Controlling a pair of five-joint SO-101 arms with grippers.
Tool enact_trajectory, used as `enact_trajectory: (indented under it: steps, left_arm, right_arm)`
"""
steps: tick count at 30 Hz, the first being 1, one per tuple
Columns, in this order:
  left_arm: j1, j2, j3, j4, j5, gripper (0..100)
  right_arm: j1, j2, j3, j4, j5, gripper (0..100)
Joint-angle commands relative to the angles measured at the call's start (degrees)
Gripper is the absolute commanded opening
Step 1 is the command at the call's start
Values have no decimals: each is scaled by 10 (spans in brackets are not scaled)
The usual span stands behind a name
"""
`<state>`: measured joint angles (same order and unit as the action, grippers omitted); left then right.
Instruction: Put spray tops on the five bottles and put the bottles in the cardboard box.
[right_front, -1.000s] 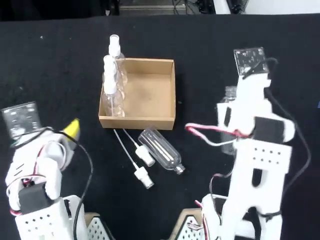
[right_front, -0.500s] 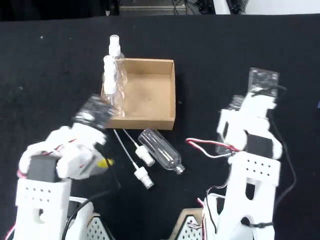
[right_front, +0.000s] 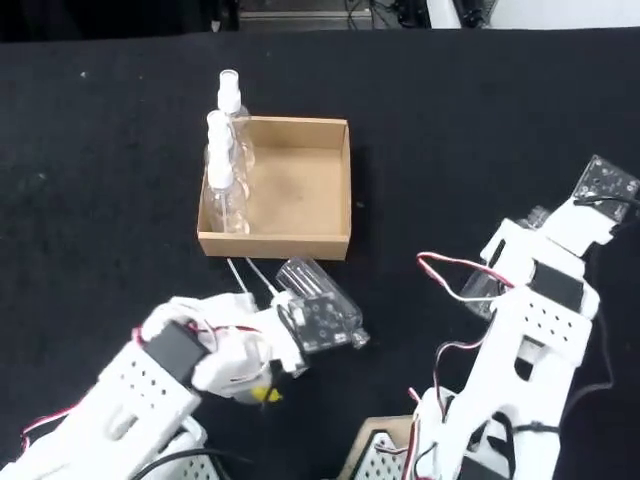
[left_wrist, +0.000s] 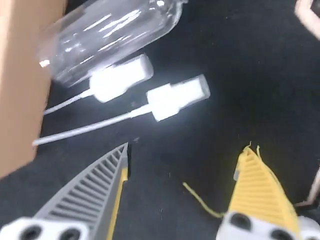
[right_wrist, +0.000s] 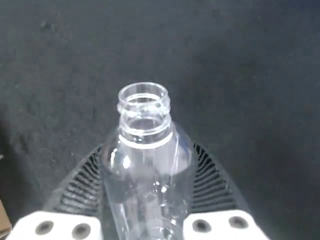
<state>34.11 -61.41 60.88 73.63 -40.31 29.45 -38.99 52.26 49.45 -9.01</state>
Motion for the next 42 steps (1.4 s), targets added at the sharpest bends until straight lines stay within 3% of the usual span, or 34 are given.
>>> enact_trajectory:
  steps: [1, 9, 16, 26, 42]
  left_arm:
    - [29, 2, 47, -101, 11, 321]
    - [32, 44, 29, -132, 11, 324]
    - [37, 142, 15, -165, -38, 322]
    - [37, 153, 18, -218, -42, 322]
    - [16, 171, 19, -219, -62, 322]
  right_arm:
    - [11, 6, -22, -16, -5, 31]
    - [11, 7, -22, -16, -5, 31]
    - [11, 8, -22, -16, -5, 31]
    - [11, 8, -22, -16, -5, 31]
    - [11, 8, -22, -16, -6, 31]
